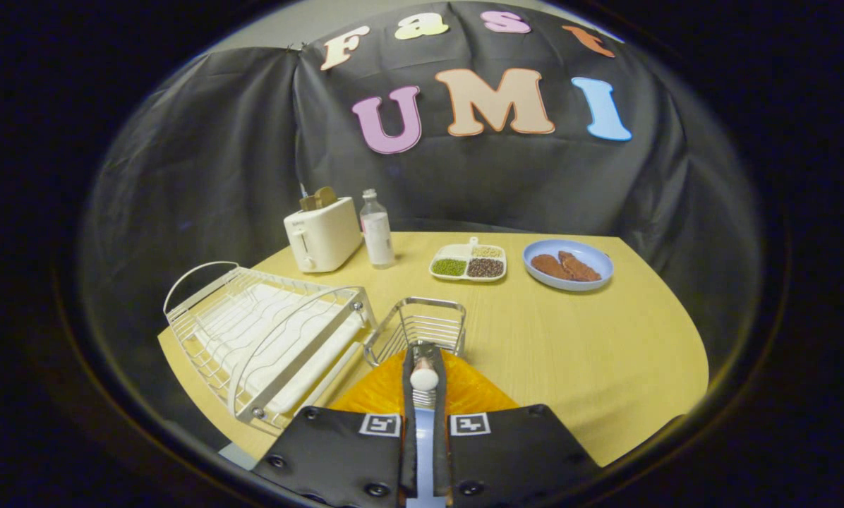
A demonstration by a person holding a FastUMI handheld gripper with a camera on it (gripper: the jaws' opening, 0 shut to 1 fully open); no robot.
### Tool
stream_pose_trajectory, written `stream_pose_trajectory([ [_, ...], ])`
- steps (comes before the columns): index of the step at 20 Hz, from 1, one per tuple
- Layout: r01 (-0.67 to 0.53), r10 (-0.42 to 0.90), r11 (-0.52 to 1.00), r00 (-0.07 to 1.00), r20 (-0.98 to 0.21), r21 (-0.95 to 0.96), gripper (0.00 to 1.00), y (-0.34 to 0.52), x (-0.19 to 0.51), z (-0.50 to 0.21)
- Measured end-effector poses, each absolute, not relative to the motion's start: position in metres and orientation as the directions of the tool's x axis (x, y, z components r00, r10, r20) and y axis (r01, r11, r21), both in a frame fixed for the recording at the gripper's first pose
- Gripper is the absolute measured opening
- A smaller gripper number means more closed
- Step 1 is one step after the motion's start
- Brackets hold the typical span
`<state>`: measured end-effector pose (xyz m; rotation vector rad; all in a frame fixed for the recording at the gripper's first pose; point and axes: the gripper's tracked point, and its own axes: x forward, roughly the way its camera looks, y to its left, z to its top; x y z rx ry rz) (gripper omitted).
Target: Take the plate from the dish rack, then take the spoon from the basket and place it into the plate.
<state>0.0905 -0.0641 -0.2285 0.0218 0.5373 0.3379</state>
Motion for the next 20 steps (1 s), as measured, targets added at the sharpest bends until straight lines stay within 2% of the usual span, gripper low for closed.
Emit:
stream_pose_trajectory([
  [4,-0.325,0.300,0.945,0.814,-0.497,0.037,0.11,-0.064,0.090,-0.214],
  [20,-0.200,0.191,0.979,0.888,-0.418,0.021,0.11,-0.080,0.033,-0.133],
])
